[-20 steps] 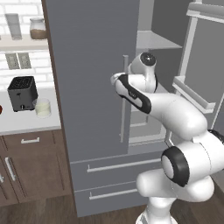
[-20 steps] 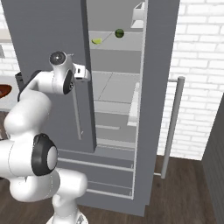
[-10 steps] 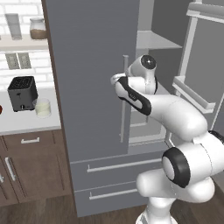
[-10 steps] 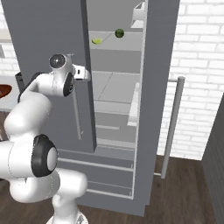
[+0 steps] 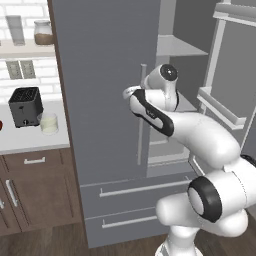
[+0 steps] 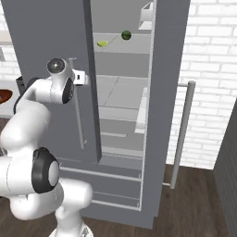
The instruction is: Grab a lemon wedge from the fridge and one ice cube from the ice bowl, and put them in the glass of lemonade.
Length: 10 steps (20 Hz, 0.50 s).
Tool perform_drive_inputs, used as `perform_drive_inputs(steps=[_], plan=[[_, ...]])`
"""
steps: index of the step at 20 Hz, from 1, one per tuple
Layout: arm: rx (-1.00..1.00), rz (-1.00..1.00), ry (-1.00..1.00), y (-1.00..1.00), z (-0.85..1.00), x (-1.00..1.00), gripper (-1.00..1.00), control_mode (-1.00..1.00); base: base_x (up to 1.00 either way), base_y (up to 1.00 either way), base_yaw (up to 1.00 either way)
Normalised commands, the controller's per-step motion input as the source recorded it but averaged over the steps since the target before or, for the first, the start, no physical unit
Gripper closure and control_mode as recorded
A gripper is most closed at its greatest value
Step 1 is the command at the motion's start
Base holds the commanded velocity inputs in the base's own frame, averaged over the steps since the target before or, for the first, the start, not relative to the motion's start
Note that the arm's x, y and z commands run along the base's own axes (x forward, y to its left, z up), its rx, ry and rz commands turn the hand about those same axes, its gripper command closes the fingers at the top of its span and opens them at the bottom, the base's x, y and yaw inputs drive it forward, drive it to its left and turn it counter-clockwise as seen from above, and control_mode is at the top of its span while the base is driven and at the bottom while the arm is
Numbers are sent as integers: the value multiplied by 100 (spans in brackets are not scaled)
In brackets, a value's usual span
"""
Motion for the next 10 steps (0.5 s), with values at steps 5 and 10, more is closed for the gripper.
perform_drive_inputs(steps=[5, 10], plan=[[0, 14, 0, 77, 38, -87, 100, -100, 0, 0, 0], [0, 17, 0, 77, 41, -100, 100, -100, 0, 0, 0]])
